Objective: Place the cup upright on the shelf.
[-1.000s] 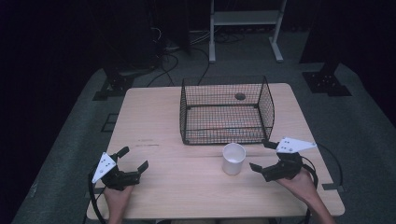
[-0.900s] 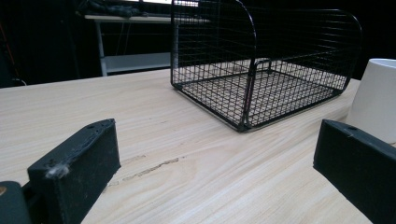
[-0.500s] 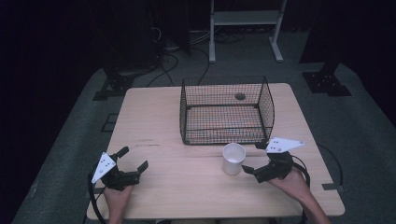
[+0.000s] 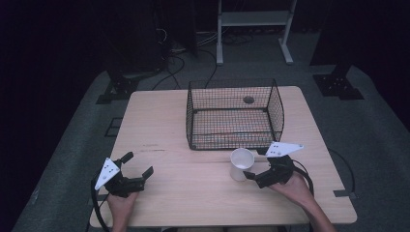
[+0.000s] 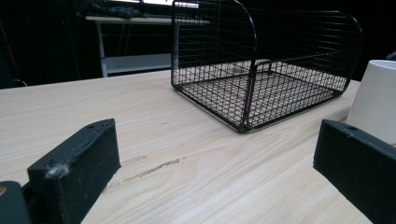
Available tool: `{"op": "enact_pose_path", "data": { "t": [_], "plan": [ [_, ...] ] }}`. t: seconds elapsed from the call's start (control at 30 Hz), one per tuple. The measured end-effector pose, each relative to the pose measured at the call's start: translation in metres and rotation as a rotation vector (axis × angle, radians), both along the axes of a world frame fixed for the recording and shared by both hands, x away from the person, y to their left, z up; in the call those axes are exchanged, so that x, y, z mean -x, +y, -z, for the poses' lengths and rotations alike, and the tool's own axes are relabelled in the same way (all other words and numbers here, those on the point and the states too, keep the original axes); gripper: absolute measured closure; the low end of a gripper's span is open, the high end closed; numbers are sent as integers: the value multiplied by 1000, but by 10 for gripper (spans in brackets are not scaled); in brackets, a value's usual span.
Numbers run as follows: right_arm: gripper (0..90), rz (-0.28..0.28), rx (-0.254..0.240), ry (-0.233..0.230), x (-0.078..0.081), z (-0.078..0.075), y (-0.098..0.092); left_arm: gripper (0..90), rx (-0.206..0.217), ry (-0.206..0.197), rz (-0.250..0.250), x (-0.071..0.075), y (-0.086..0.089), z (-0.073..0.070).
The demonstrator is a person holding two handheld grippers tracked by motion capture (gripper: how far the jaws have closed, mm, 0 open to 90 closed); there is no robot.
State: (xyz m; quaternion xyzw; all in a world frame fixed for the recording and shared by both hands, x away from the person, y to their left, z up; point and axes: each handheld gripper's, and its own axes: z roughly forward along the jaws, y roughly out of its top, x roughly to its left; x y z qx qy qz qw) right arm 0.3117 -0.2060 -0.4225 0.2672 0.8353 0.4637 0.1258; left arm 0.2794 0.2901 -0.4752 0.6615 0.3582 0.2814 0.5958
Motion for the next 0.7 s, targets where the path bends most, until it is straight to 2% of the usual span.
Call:
{"op": "enact_pose_path", "data": {
  "t": [0.33,0.7],
  "plan": [
    [20,-1,26,2,-4,5,10,0,0,-1,0,0,0,0],
    [20,-10,28,14,-11,10,21,0,0,-1,1,0,0,0]
  ]
}}
